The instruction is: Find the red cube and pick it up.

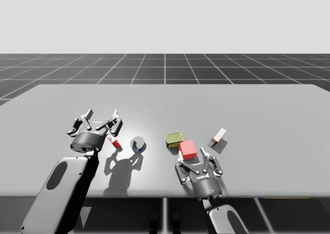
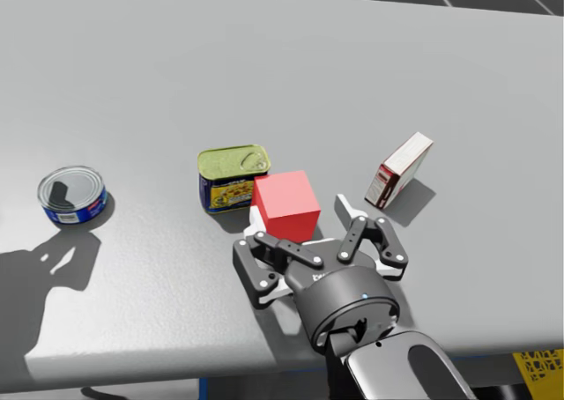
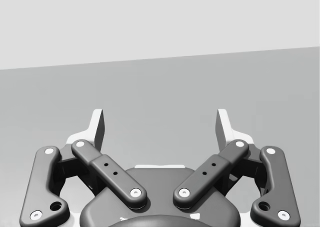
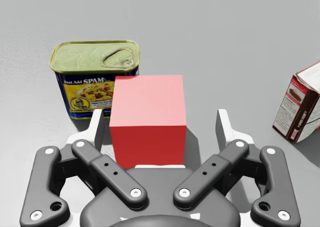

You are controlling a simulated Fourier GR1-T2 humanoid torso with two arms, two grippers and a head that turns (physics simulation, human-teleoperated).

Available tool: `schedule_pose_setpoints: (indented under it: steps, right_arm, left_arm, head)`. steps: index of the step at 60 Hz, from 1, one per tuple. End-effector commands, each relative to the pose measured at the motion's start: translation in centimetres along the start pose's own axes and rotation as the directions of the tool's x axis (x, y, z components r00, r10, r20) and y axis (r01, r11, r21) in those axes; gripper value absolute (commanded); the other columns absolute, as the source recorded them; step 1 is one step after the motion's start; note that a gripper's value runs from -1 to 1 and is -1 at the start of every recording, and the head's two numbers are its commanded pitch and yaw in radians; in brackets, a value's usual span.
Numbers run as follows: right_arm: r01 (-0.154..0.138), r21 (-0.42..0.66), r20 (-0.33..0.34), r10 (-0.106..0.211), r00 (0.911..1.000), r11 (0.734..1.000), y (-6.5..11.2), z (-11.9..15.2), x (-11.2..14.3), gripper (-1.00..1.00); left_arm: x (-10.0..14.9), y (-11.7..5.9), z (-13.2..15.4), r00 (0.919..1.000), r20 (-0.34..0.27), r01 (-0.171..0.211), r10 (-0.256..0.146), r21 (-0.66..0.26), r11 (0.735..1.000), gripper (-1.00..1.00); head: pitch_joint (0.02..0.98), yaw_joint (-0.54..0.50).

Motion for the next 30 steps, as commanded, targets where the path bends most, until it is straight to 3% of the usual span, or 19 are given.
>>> schedule_pose_setpoints:
  steps: [1,14,21,24,25,26,28,29,30]
  right_arm:
    - [-0.015,-0.011,-0.023,0.014,0.9996,1.000,0.3,-1.4,-0.6,-1.00]
    - [-0.039,-0.018,-0.046,0.038,0.9982,0.999,0.6,-2.6,-0.7,-1.00]
    - [-0.037,-0.027,-0.068,0.035,0.9971,0.999,0.6,-3.0,-0.9,-1.00]
    - [-0.062,-0.001,-0.086,0.062,0.9944,0.998,0.5,-3.0,-1.1,-1.00]
    - [-0.063,-0.002,-0.089,0.062,0.9941,0.998,0.5,-3.0,-1.1,-0.88]
    - [-0.061,-0.005,-0.088,0.060,0.9943,0.998,0.5,-3.0,-1.2,-0.29]
    - [-0.063,-0.012,-0.086,0.062,0.9944,0.998,0.6,-2.9,-1.3,0.15]
    - [-0.069,-0.016,-0.087,0.067,0.9939,0.997,0.6,-2.8,-1.3,0.75]
    - [-0.069,-0.014,-0.089,0.068,0.9937,0.997,0.5,-2.8,-1.4,0.89]
  left_arm:
    - [0.0,0.1,0.0,1.0000,-0.001,0.000,0.000,0.002,1.000,-1.00]
    - [0.0,0.1,-0.1,1.0000,-0.001,-0.001,0.001,0.002,1.000,-1.00]
    - [0.0,0.1,-0.1,1.0000,-0.001,0.000,0.000,0.002,1.000,-1.00]
    - [0.0,0.1,-0.1,1.0000,-0.001,0.000,0.000,0.002,1.000,-1.00]
    - [0.0,0.1,-0.1,1.0000,-0.001,0.000,0.000,0.002,1.000,-1.00]
    - [0.0,0.1,-0.1,1.0000,-0.001,0.000,0.000,0.002,1.000,-1.00]
    - [0.0,0.1,-0.1,1.0000,-0.001,0.000,0.000,0.002,1.000,-1.00]
    - [0.0,0.1,-0.1,1.0000,-0.001,0.000,0.000,0.002,1.000,-1.00]
    - [0.0,0.1,-0.1,1.0000,-0.001,0.000,0.000,0.002,1.000,-1.00]
  head:
    - [0.864,-0.17]
    - [0.861,-0.17]
    - [0.859,-0.18]
    - [0.858,-0.18]
    - [0.858,-0.18]
    - [0.858,-0.18]
    - [0.857,-0.18]
    - [0.855,-0.18]
    - [0.853,-0.18]
